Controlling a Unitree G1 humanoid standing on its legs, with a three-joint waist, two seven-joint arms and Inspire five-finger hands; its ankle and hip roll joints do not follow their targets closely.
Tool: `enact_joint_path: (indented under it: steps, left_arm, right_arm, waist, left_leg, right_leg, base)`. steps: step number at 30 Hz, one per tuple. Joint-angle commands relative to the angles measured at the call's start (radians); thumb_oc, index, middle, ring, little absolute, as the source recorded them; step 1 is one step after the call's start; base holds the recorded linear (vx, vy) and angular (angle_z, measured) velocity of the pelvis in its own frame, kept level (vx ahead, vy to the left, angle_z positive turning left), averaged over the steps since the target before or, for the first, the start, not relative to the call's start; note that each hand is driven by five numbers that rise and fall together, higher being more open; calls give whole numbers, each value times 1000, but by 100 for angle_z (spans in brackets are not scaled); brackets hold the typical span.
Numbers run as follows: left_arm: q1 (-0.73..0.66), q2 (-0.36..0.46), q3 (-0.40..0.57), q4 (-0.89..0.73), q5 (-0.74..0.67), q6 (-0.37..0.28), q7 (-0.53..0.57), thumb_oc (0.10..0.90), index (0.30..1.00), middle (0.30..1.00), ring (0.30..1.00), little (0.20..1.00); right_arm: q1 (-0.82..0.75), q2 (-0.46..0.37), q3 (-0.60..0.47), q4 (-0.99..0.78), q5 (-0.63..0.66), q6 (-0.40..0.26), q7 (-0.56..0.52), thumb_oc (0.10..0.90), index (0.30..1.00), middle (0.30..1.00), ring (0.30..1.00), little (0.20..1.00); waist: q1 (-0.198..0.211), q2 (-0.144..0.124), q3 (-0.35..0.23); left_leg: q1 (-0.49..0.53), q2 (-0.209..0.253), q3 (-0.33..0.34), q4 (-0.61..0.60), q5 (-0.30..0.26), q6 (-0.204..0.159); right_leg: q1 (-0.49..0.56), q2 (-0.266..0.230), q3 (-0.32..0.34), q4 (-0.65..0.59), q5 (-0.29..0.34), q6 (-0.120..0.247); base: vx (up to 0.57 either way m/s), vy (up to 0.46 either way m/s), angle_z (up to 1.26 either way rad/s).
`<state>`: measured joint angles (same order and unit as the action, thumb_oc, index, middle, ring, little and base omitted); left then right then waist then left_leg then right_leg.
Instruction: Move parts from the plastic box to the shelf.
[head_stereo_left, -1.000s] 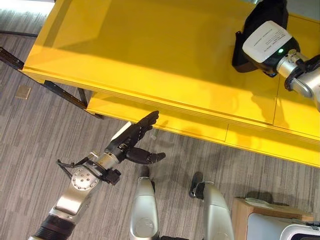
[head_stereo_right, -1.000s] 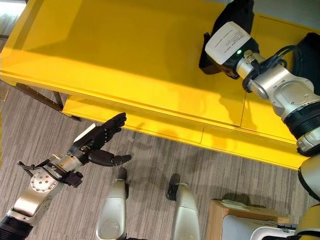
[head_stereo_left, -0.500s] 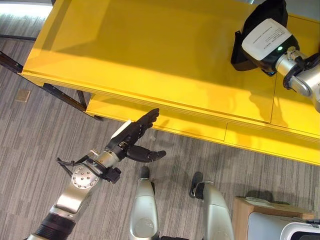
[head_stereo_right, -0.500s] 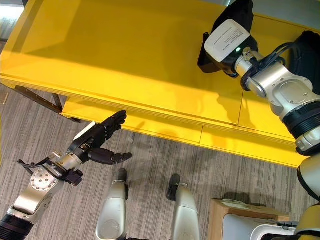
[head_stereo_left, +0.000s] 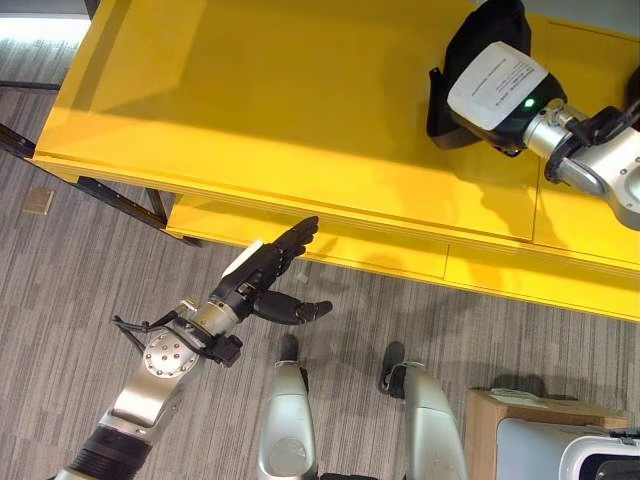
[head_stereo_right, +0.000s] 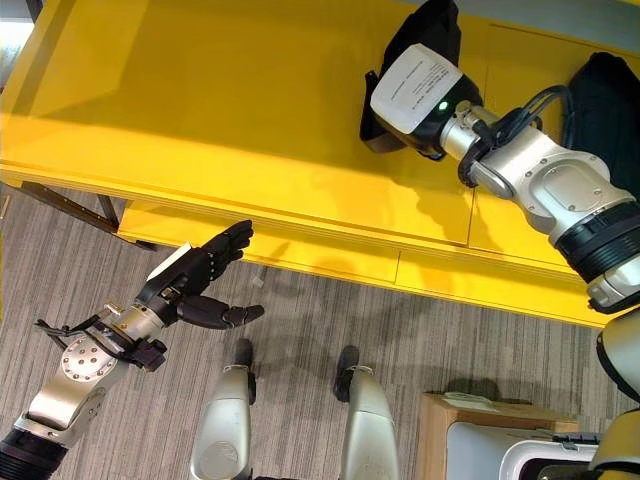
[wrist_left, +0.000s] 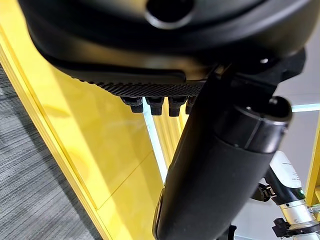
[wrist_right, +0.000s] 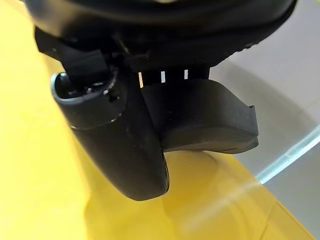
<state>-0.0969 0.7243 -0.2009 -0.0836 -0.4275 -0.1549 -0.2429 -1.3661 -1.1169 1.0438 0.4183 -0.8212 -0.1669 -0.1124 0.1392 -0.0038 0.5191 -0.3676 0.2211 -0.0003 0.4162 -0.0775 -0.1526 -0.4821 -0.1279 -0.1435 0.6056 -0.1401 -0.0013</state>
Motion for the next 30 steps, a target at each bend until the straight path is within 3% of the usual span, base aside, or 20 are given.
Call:
enact_joint_path:
  steps: [1, 21, 30]
  left_arm:
    - [8, -24, 11, -127, -27, -117, 15, 900, 1000, 1000, 1000, 1000]
    - [-8, -19, 1, -121, -33, -124, 21, 900, 1000, 1000, 1000, 1000]
    - [-6, -24, -2, -113, -42, -123, 17, 900, 1000, 1000, 1000, 1000]
  right_arm:
    - [-79, -8, -81, -38, 15, 75, -37, 400, 300, 300, 300, 300]
    - [-73, -16, -80, 67, 20, 132, -10, 400, 300, 300, 300, 300]
    - [-73, -15, -80, 77, 16, 95, -33, 400, 300, 300, 300, 300]
  waist:
    - [3, 5, -72]
    - [-6, 7, -68]
    - [-10, 15, -68]
  left_leg:
    - [-20, -43, -24, -44, 90, 89]
    - [-15, -35, -19, -62, 99, 85]
    - [-10, -37, -14, -69, 100, 83]
  right_leg:
    - [61, 84, -2, 38, -69, -9]
    - [54, 83, 2, 28, -61, -4]
    - [51, 79, 8, 25, -60, -2]
  base:
    - [0, 0, 0]
    - [0, 0, 0]
    - [1, 4, 0]
